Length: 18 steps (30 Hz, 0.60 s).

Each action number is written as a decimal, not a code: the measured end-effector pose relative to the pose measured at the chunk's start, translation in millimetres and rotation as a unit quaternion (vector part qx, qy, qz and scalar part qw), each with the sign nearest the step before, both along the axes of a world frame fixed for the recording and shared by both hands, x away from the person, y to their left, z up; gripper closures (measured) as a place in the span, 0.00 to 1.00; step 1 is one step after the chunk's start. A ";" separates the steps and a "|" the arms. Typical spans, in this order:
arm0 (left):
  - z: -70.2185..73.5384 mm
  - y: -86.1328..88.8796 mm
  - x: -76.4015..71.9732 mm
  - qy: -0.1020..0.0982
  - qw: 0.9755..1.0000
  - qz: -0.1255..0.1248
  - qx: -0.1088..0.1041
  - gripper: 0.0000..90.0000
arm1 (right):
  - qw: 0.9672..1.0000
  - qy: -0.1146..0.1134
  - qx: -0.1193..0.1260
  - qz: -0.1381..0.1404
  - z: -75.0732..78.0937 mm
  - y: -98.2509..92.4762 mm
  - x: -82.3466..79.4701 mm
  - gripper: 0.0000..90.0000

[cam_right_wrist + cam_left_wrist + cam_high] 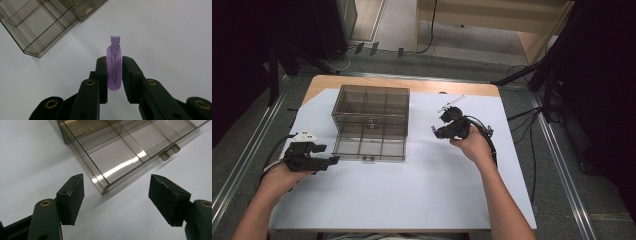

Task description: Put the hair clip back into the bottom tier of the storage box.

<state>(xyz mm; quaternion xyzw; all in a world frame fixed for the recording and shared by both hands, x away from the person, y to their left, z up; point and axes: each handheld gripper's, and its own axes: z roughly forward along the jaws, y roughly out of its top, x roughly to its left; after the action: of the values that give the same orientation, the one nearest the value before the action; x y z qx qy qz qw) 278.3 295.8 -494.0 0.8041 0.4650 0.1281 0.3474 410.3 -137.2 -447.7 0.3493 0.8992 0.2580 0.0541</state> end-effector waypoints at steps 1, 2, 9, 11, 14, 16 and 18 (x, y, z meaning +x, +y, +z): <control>-0.1 -0.1 0.1 0.000 1.000 -0.001 0.000 0.33 | 1.000 -0.002 0.000 0.003 0.2 0.5 0.0 0.86; -0.1 -0.2 0.3 0.000 1.000 -0.002 0.000 0.33 | 1.000 -0.002 0.002 0.004 0.3 1.4 -0.4 0.86; 0.0 -0.8 0.5 0.000 1.000 -0.002 0.001 0.33 | 1.000 -0.005 0.005 0.009 1.7 7.1 -3.4 0.86; 0.1 -0.8 0.5 -0.001 1.000 -0.001 0.002 0.33 | 1.000 -0.005 0.006 0.014 2.2 9.1 -4.3 0.86; 0.4 -0.2 0.7 0.002 1.000 -0.004 0.001 0.33 | 1.000 -0.007 0.009 0.018 2.5 13.6 -6.1 0.86; -0.1 0.0 0.6 0.001 1.000 -0.002 0.000 0.33 | 1.000 -0.006 0.010 0.020 3.0 16.2 -7.3 0.86; 0.0 0.3 0.5 0.000 1.000 0.000 0.000 0.33 | 1.000 -0.007 0.010 0.025 2.6 18.7 -8.0 0.86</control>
<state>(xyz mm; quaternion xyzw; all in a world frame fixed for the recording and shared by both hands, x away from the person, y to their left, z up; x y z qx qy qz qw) 278.8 296.1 -494.0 0.8041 0.4649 0.1282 0.3477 402.4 -118.5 -445.0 0.3250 0.9048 0.2705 0.0506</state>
